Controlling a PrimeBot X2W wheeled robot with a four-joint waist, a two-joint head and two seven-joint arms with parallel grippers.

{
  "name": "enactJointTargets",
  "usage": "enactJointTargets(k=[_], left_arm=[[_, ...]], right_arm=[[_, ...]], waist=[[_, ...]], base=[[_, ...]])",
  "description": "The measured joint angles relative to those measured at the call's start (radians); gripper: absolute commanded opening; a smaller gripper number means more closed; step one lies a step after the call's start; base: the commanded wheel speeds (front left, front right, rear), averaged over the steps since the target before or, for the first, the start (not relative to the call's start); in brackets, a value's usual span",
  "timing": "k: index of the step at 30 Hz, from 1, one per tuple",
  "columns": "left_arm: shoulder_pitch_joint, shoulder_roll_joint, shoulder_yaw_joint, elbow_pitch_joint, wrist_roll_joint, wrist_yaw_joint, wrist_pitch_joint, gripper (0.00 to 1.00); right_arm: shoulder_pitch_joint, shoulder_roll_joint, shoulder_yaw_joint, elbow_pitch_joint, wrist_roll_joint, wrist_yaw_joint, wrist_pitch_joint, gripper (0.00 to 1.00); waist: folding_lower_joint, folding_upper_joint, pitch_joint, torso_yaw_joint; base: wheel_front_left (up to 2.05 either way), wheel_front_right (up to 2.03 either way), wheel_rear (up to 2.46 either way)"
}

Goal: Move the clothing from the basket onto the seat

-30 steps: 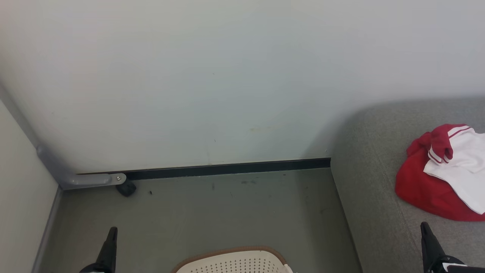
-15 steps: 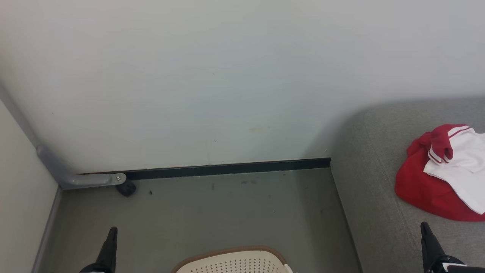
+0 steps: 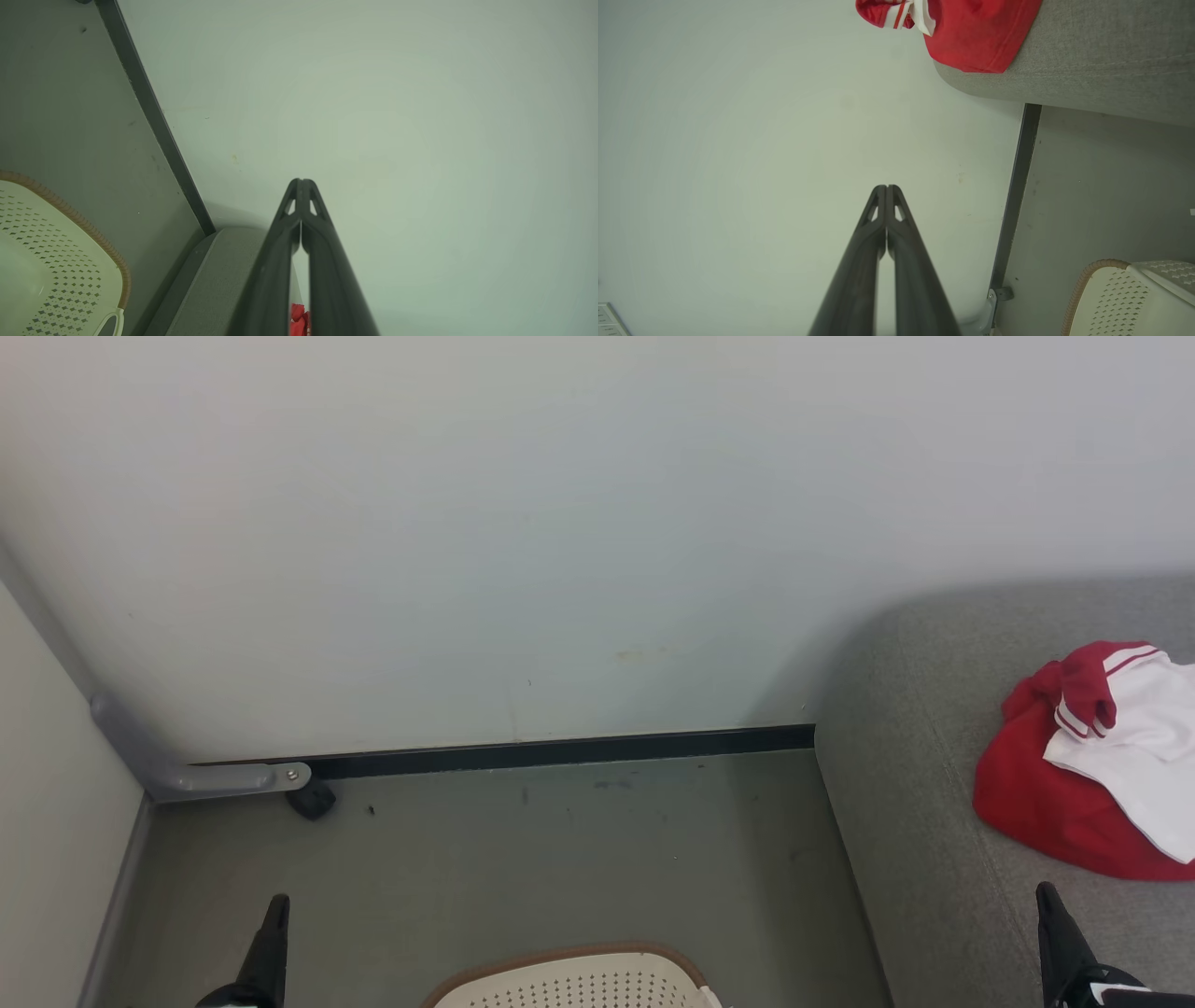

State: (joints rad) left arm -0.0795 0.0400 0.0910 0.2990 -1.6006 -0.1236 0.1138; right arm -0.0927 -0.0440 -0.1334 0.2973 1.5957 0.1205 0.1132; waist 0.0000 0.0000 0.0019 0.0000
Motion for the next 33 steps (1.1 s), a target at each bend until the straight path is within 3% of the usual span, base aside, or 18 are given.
enactJointTargets(k=[33], left_arm=[[0.000,0.000,0.000,-0.002,0.000,0.000,0.000,0.00]], right_arm=[[0.000,0.000,0.000,0.000,0.000,0.000,0.000,0.00]], waist=[[0.0000,0.0000,0.000,0.000]], base=[[0.00,0.00,0.00]])
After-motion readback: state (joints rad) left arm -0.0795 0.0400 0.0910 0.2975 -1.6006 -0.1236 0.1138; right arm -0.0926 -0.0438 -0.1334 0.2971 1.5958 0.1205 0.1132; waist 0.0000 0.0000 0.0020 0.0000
